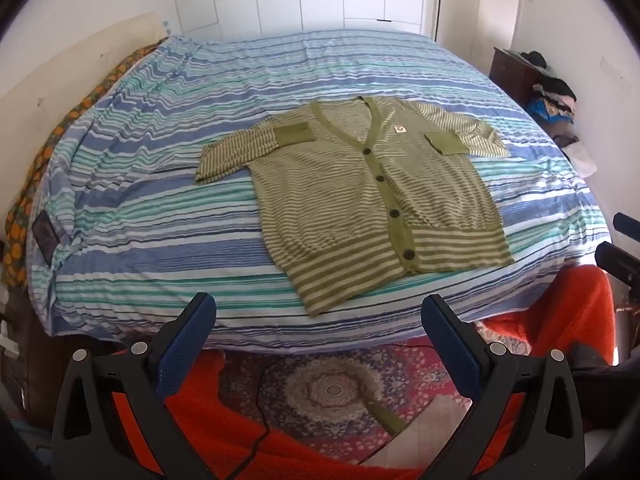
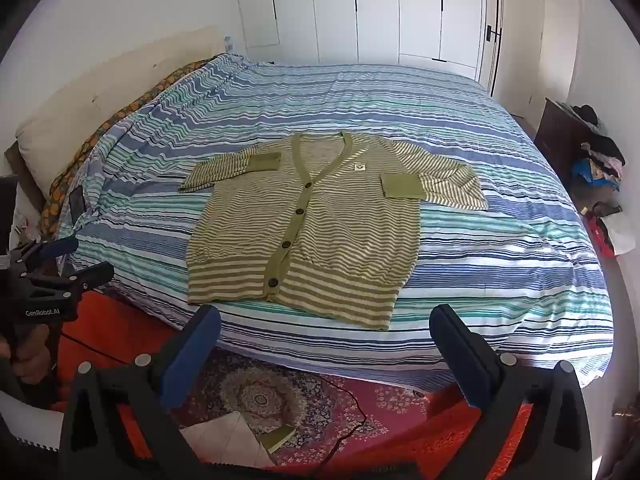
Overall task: Fold small clothes
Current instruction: 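Move both tools toward the striped green cardigan on the bed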
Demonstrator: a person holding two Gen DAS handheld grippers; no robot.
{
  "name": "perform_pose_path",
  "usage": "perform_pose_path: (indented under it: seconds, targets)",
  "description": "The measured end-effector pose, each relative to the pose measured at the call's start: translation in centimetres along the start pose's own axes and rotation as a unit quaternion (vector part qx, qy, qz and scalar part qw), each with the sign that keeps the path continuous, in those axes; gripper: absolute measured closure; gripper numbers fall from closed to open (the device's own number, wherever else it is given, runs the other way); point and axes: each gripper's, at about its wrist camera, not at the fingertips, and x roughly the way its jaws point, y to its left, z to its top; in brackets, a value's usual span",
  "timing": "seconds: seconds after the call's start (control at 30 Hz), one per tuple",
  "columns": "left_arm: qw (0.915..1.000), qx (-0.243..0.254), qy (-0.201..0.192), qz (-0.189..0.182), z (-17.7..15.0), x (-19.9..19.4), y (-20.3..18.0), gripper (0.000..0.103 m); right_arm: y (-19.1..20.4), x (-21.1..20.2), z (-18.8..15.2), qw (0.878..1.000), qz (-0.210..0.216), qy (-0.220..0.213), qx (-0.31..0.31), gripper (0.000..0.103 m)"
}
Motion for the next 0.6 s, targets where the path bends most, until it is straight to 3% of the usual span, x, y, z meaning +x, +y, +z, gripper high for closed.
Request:
perform_pose_path:
  seconds: [0.6]
  targets:
    - [1.0000,-0.001,-0.001,0.006,0.21,0.09,-0.22,0.001,0.63,0.21,0.21,1.000,0.004,0.000,-0.002,0.000]
